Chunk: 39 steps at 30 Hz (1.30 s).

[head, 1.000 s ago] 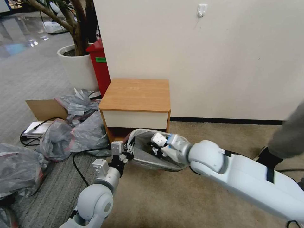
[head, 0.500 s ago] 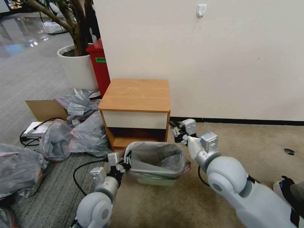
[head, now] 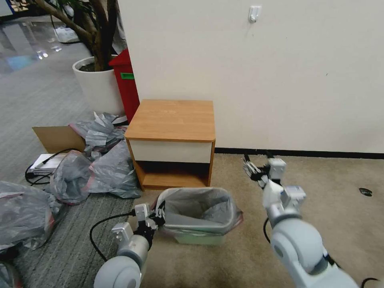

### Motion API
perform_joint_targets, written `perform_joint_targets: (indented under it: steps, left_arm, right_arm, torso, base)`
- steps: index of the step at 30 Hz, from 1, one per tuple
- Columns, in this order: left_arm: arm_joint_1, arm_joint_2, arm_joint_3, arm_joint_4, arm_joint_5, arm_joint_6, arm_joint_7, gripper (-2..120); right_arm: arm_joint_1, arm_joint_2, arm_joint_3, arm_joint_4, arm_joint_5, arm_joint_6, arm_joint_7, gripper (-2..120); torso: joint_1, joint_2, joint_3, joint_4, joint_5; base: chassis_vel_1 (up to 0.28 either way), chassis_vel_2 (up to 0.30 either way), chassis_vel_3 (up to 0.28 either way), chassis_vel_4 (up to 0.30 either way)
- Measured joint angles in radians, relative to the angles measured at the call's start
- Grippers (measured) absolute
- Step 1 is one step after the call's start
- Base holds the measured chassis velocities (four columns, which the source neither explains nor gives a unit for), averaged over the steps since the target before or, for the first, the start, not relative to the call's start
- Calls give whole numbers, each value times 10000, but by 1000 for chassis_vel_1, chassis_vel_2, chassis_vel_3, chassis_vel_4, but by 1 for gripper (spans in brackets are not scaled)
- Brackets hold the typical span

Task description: Pick up the garbage bag from the table and place it over the trash can.

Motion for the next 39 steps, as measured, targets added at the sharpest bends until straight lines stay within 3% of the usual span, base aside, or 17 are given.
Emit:
perform_joint_targets:
  steps: [6,26,37,39]
  left_arm:
    - [405,-25,92,-163,190,-40,41,7]
    - [562,-543,643,692,1723,-389,93,7]
    - [857,-421,723,611,2103,-363,-29,49]
    - [929,-389,688,513,2149,-372,-38,52]
  right_arm:
    - [-906,477,414,107,-924,713,-91,100]
    - [-1186,437,621,122,-961,934,-64,100]
    - [-773,349,538,34,-912,825,-49,100]
    - [-768,317,530,77,-875,798,-46,100]
  torso:
    - [0,0,0,1,-2]
    - [0,0,1,2,-1]
    - [0,-1,1,2,-1]
    - [-1,0,1,2,-2]
  base:
    - [0,0,0,0]
    - [0,0,0,0]
    - [0,0,0,0]
    - [0,0,0,0]
